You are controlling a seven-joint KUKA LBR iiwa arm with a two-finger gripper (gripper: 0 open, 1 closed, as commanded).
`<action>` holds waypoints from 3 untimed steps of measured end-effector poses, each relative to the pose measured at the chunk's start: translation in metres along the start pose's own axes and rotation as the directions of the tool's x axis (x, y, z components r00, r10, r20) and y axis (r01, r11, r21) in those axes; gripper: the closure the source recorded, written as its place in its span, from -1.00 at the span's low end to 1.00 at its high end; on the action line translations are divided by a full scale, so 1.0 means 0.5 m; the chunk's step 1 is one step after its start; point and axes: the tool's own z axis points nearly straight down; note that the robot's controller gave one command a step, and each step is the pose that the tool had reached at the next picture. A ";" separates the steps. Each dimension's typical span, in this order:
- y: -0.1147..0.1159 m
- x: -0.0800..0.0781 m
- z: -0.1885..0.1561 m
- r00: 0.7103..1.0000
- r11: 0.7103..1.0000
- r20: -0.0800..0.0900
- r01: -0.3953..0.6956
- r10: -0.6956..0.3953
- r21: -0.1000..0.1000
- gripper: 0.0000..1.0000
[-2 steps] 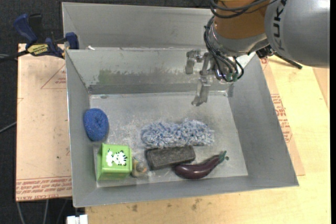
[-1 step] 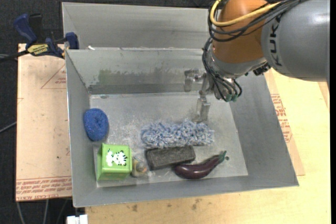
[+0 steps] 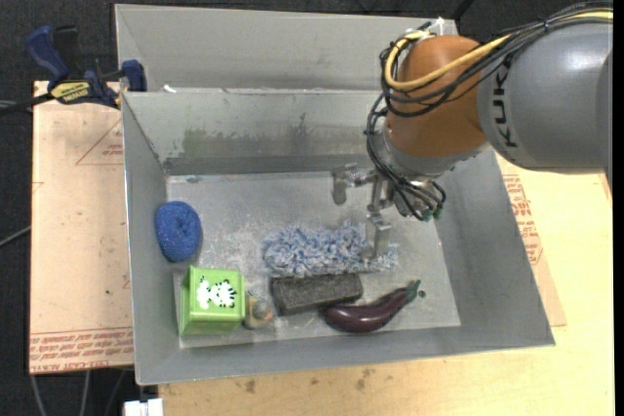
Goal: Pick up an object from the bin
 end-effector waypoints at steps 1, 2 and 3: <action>0.022 0.059 0.108 0.985 0.985 0.008 -0.174 0.174 0.001 1.00; 0.022 0.059 0.108 0.985 0.985 0.008 -0.174 0.174 0.001 1.00; 0.035 0.144 -0.230 0.988 0.988 0.006 -0.155 0.155 0.001 1.00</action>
Offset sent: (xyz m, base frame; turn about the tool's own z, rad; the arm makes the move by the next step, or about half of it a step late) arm 0.0000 0.0000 0.0000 0.0000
